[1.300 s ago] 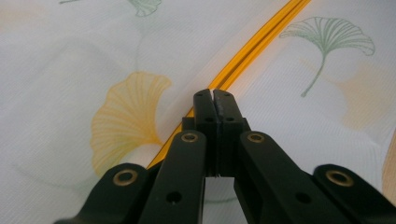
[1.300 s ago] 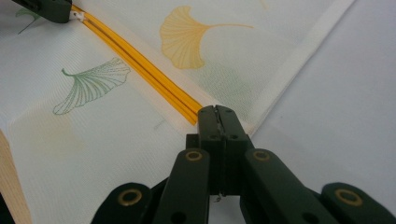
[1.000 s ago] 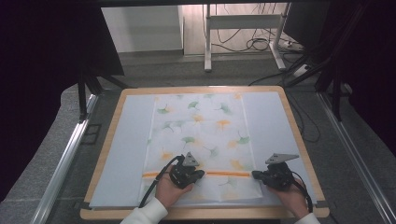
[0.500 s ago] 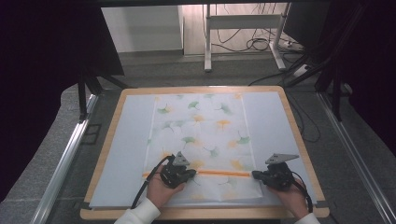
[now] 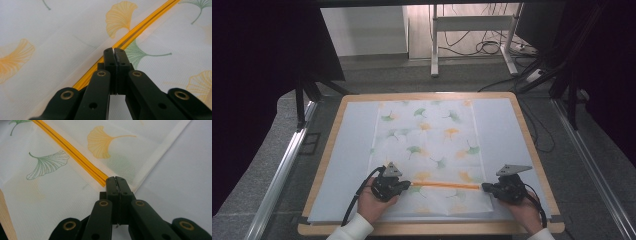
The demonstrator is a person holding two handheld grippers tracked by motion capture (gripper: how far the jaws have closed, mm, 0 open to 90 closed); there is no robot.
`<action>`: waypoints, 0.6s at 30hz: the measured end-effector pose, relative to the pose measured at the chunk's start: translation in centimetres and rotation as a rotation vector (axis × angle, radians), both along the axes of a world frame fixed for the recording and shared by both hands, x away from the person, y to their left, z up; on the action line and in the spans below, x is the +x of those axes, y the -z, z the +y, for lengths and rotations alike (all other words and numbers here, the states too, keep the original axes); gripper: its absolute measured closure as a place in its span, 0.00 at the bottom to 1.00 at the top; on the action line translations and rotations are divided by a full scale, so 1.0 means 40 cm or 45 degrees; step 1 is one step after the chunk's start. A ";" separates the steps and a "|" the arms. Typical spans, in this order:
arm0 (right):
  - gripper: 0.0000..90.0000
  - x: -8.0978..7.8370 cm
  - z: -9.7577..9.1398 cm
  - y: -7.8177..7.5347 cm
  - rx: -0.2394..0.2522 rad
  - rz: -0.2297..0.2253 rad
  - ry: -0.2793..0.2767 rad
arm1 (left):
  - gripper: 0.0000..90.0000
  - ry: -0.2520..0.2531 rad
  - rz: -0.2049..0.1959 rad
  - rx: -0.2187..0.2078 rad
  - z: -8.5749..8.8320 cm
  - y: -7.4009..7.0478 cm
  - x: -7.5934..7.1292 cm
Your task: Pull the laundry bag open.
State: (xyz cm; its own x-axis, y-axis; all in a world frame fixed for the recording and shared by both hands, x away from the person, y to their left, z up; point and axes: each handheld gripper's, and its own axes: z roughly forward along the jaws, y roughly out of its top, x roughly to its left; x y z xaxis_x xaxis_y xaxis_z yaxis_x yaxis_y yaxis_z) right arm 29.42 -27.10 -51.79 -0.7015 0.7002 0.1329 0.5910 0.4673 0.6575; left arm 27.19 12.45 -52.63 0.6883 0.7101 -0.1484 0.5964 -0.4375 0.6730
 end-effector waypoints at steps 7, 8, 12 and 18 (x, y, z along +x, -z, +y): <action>0.99 0.000 0.000 0.000 -0.001 -0.002 -0.001 | 1.00 -0.026 0.005 -0.007 0.025 0.000 -0.002; 0.99 0.000 0.000 0.000 -0.001 -0.002 -0.001 | 1.00 -0.028 0.005 -0.004 0.028 0.001 -0.003; 0.99 0.000 0.001 0.000 -0.002 -0.002 -0.001 | 1.00 -0.041 0.011 -0.004 0.043 0.002 -0.007; 0.99 -0.001 0.001 0.000 -0.005 -0.004 -0.003 | 1.00 -0.061 0.017 -0.007 0.064 0.001 -0.012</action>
State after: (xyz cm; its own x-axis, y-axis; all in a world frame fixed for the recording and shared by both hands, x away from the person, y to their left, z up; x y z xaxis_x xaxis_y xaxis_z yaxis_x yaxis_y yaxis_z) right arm 29.38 -27.06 -51.78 -0.7034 0.6992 0.1279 0.5880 0.4712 0.6575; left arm 26.71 15.00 -52.69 0.6512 0.7415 -0.1616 0.6257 -0.4042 0.6672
